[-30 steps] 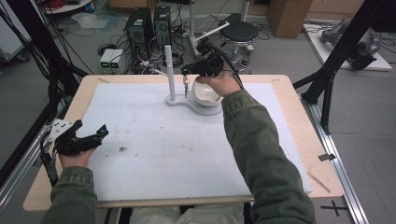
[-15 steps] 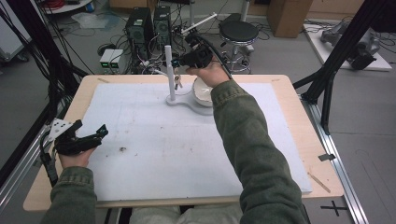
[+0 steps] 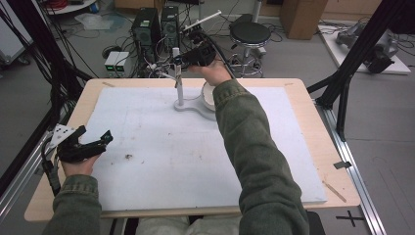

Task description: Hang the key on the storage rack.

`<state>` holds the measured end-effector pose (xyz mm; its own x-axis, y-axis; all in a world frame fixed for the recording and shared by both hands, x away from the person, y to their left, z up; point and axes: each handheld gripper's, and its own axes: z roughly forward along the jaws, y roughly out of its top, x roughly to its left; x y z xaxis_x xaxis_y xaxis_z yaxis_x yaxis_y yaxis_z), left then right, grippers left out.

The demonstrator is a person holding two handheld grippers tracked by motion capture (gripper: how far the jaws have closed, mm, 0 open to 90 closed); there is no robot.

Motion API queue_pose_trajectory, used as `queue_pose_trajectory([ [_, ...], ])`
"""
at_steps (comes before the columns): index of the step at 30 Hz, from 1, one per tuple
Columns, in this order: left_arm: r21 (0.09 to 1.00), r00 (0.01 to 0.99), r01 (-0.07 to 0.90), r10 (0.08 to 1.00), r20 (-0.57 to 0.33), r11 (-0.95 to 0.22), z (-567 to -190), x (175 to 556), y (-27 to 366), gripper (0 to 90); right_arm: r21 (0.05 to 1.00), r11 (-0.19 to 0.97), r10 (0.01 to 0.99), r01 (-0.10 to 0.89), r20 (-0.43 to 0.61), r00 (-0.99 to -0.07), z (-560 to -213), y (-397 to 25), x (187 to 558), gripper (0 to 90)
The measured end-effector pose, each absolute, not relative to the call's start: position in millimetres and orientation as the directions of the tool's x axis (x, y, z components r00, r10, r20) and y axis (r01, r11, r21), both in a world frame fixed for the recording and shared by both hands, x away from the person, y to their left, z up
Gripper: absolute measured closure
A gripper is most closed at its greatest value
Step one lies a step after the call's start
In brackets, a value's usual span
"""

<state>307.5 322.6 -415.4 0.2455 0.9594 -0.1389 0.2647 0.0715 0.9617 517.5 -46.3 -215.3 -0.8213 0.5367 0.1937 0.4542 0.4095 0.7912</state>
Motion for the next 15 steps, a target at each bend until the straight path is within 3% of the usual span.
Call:
queue_pose_trajectory([
  [15,0.961,0.246,0.267,0.959,-0.139,0.071,-415,307,323,1.7,0.810,0.349,0.571,0.471,0.215,-0.793,-225,-45,532,80.6],
])
